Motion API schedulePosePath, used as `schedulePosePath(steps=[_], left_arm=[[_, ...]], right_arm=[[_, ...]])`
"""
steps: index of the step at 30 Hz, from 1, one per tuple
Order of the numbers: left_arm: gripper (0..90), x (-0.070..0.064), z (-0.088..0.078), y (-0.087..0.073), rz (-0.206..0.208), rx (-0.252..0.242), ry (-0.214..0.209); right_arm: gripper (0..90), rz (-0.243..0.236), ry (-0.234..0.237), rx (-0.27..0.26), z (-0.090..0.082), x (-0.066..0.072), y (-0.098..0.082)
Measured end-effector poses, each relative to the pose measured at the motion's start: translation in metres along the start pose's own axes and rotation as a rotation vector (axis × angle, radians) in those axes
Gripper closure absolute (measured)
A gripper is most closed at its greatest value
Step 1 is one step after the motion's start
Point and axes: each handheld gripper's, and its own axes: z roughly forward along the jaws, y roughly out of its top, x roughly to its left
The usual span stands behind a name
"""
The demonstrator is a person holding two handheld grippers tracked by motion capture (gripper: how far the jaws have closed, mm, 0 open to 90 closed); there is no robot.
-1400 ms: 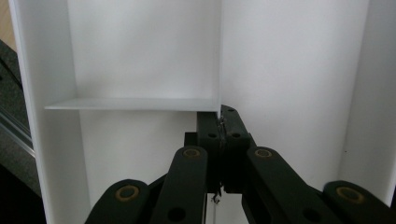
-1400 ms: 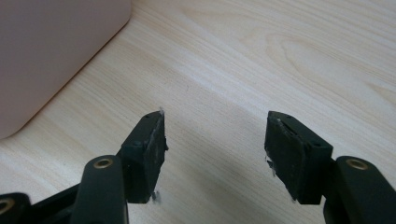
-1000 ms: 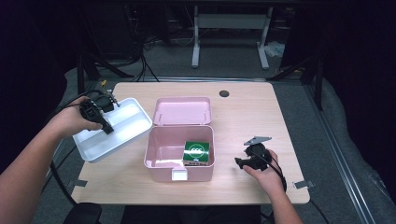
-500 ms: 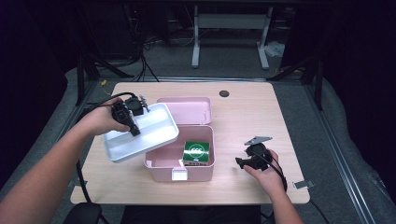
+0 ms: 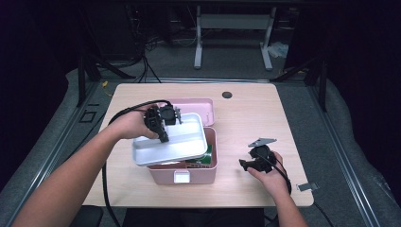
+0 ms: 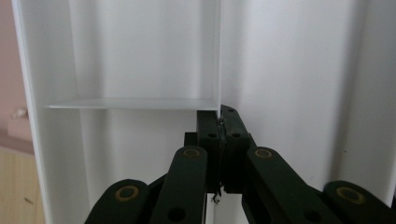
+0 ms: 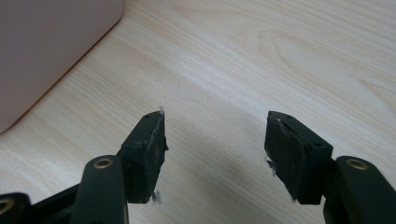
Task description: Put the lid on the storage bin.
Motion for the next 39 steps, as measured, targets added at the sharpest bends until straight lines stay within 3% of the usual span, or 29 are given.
schedulePosePath(steps=[5, 11, 27, 39], left_arm=[[89.1, -0.008, 0.006, 0.017, 0.064, -0.013, 0.004], [89.1, -0.011, 0.013, 0.026, 0.097, -0.017, -0.012], [88.9, -0.013, 0.028, 0.026, 0.122, -0.018, -0.015], [88.5, -0.009, 0.041, 0.023, 0.1, -0.037, -0.039]], right_arm=[[38.0, -0.001, 0.002, 0.0, 0.0, 0.0, 0.0], [38.0, -0.001, 0.001, 0.0, 0.0, 0.0, 0.0], [38.0, -0.003, 0.01, 0.006, 0.002, 0.001, 0.0], [38.0, -0.004, 0.015, 0.008, 0.003, 0.001, -0.001]])
